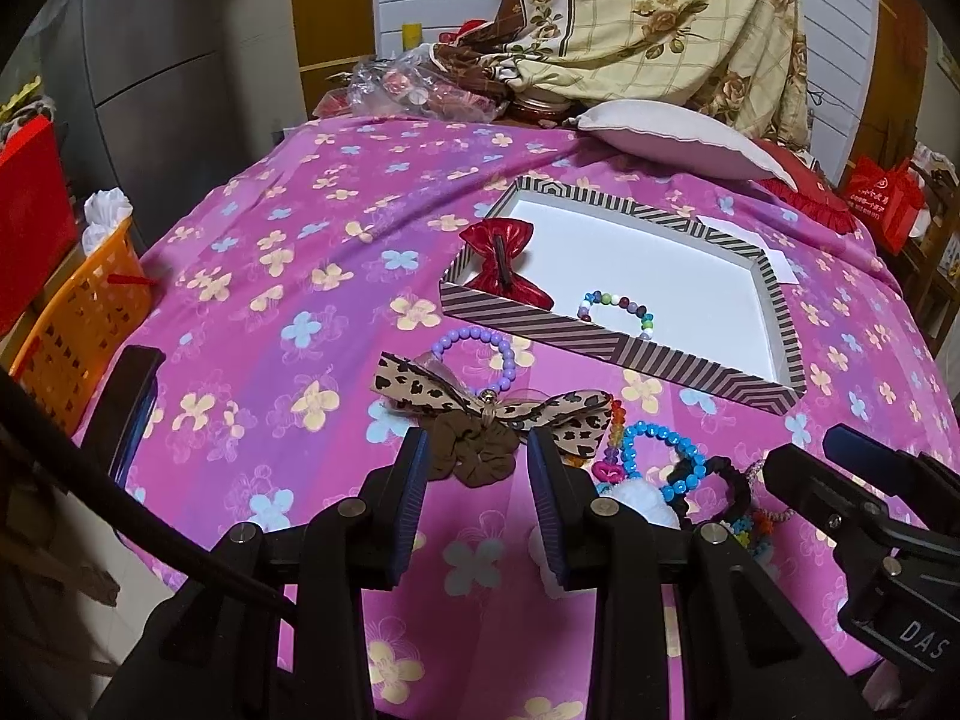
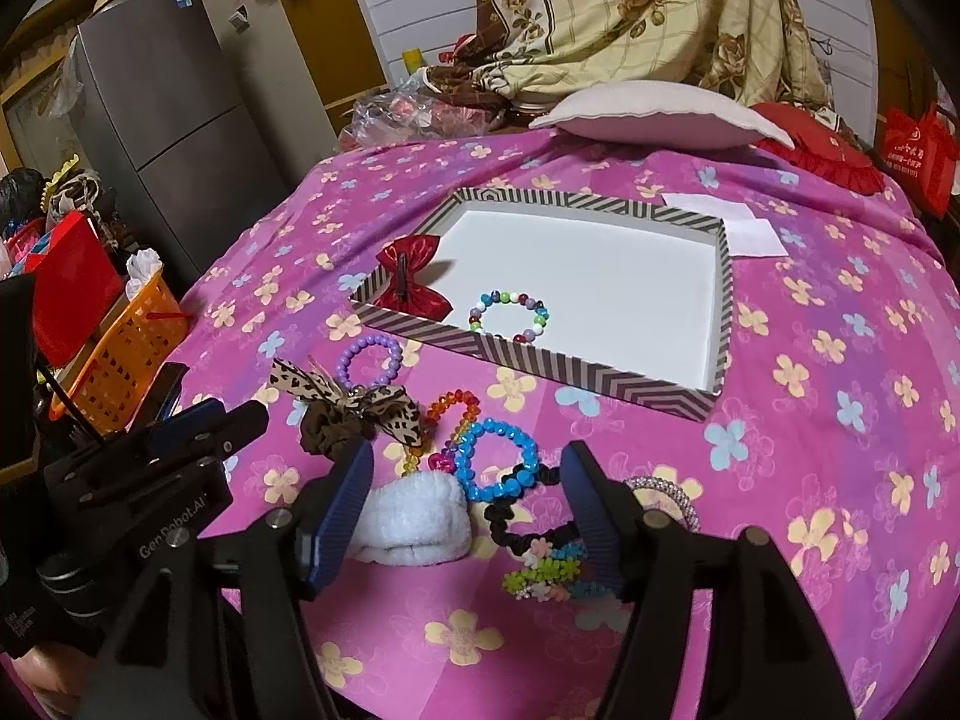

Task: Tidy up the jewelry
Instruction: 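Move the left tool back over the leopard-print bow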

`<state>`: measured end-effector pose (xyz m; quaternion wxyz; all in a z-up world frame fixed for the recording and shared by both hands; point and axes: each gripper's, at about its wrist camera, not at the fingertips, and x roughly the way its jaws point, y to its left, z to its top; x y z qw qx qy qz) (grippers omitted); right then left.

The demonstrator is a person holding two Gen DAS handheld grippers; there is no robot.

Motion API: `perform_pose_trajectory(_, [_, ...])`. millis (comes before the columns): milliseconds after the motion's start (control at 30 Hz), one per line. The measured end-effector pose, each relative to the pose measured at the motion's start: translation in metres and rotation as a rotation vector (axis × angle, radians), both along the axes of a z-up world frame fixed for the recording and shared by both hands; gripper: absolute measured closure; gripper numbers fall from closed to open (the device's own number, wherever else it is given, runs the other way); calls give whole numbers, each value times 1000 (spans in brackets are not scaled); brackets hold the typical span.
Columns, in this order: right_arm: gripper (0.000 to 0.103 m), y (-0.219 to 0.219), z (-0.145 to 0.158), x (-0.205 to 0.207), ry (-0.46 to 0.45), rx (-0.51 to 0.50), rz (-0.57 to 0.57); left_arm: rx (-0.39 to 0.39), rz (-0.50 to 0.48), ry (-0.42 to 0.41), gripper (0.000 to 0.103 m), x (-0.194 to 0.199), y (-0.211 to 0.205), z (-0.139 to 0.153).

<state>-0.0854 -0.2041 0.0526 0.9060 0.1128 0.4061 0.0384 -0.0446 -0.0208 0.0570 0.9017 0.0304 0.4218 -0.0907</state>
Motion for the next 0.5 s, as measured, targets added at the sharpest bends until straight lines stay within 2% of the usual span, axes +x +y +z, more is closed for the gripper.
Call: perform_pose_trajectory(500, [34,-3,-8,3,18,5,-10,2,6,16,50,3,2,-6])
